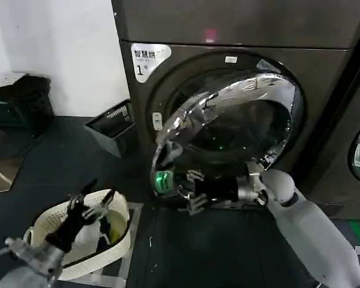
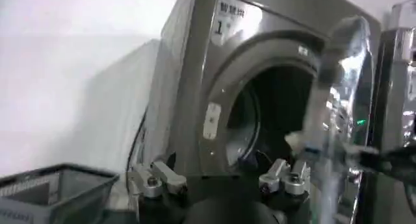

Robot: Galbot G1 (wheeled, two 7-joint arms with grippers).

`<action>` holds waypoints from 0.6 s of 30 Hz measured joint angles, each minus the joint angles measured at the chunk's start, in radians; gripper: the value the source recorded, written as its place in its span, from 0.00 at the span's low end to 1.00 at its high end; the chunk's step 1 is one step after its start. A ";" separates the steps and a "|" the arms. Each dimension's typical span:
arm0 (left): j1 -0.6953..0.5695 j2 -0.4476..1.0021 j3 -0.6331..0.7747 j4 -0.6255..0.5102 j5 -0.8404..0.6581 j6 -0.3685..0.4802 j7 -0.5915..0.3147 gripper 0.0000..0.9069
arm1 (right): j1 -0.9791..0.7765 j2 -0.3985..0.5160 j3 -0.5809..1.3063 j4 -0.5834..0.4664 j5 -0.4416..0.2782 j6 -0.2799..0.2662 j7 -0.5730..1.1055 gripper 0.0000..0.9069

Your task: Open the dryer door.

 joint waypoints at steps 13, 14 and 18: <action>-0.305 0.168 0.268 0.169 -0.118 -0.011 0.010 1.00 | -0.240 -0.074 0.276 0.108 0.008 0.087 -0.163 1.00; -0.327 0.173 0.291 0.182 -0.121 -0.010 0.013 1.00 | -0.265 -0.075 0.309 0.108 0.009 0.094 -0.163 1.00; -0.425 0.174 0.384 0.234 -0.121 -0.009 0.025 1.00 | -0.373 -0.063 0.456 0.100 0.023 0.124 -0.163 1.00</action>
